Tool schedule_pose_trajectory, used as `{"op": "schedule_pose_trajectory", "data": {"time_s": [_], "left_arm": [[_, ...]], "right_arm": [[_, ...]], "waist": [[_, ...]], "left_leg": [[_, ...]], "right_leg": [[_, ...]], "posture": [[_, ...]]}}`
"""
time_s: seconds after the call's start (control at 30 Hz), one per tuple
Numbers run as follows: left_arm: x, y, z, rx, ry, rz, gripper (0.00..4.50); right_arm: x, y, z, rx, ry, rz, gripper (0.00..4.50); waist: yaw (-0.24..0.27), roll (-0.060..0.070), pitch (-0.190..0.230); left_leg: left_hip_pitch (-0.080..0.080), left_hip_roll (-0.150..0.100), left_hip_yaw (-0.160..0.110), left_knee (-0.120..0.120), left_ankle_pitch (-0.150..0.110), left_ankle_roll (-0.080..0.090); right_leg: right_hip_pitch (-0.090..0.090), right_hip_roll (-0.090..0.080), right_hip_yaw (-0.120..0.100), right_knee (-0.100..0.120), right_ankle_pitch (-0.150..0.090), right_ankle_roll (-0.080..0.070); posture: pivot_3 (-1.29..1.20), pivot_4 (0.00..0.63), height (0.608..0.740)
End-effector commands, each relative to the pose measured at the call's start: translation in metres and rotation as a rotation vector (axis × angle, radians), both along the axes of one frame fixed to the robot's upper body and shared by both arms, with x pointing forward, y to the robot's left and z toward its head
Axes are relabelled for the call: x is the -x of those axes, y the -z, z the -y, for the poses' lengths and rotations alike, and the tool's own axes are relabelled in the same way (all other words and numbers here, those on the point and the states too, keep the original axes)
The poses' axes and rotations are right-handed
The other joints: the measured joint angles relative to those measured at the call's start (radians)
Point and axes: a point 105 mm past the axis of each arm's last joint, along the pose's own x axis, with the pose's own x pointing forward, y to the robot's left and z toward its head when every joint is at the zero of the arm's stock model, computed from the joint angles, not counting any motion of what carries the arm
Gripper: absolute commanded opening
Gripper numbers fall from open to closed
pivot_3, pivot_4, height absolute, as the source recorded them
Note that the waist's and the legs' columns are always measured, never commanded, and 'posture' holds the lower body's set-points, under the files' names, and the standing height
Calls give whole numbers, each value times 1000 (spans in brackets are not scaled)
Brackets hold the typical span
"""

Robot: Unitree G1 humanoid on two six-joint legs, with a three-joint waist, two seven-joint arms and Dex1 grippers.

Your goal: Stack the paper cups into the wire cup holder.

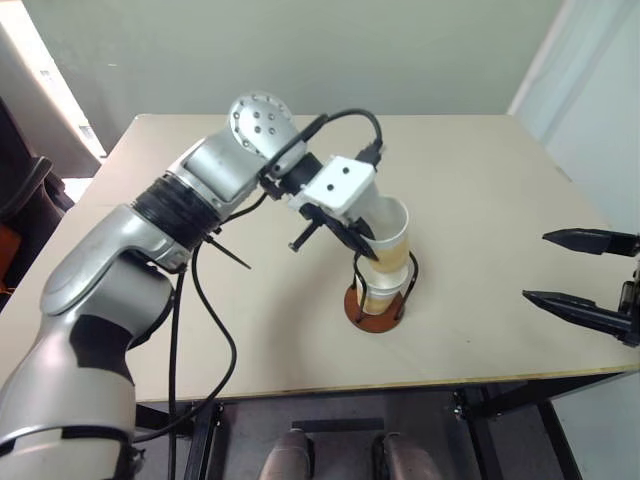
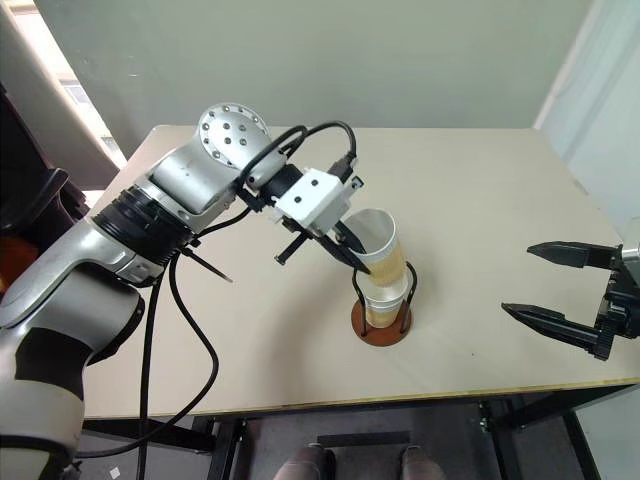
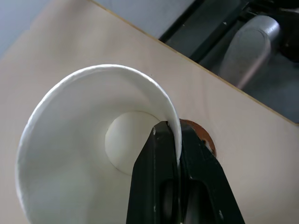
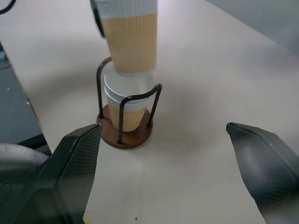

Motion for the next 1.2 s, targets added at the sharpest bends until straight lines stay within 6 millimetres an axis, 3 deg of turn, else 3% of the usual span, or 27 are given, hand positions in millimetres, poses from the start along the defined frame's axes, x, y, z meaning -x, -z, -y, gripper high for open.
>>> {"op": "schedule_pose_trajectory", "data": {"time_s": [0.03, 0.4, 0.5, 0.77, 0.87, 1.03, 1.2], "left_arm": [[3, -6, -2, -38, 54, 45, 34], [-2, 7, 9, -76, 79, 72, 34], [-3, 8, 8, -91, 74, 71, 644], [-6, 5, 6, -104, 60, 107, 3424], [-8, 2, 3, -92, 22, 91, 3424], [-12, 5, -49, -36, -195, -14, 3424], [1, 17, -109, 102, -486, -206, 3424]], "right_arm": [[6, -9, 0, 31, 16, 41, 4450], [8, -7, 6, 36, 86, 42, 4450], [7, -6, 6, 36, 87, 40, 4450], [-6, -3, 3, 34, 51, 35, 4450], [-10, -2, -1, 21, 16, 30, 4450], [-39, 6, -17, -33, -104, -33, 4450], [-63, 13, -11, -7, -93, -76, 4450]], "waist": [[3, 0, 0], [10, 0, 0], [10, 0, 0], [10, 0, 0], [10, 0, 0], [-14, 3, -2], [-15, 7, -2]], "left_leg": [[0, 0, 0, 1, 0, 0], [-1, -1, 0, 8, -4, 2], [0, -1, 1, 8, -4, 2], [0, -2, 1, 9, -4, 2], [1, -2, 1, 9, -4, 2], [3, -2, 3, 8, -3, 2], [3, -1, 3, 7, 0, -3]], "right_leg": [[0, 0, 0, 0, 0, 1], [4, 0, 0, -1, -2, 3], [4, 0, 0, -1, -2, 3], [5, 0, 0, -1, -3, 4], [5, 0, 0, -1, -3, 4], [5, 2, -2, 0, -4, 5], [3, 9, -2, 2, -5, 6]], "posture": [[0, 150, 740], [0, 150, 740], [0, 150, 740], [0, 150, 740], [0, 150, 740], [0, 150, 740], [0, 150, 740]]}}
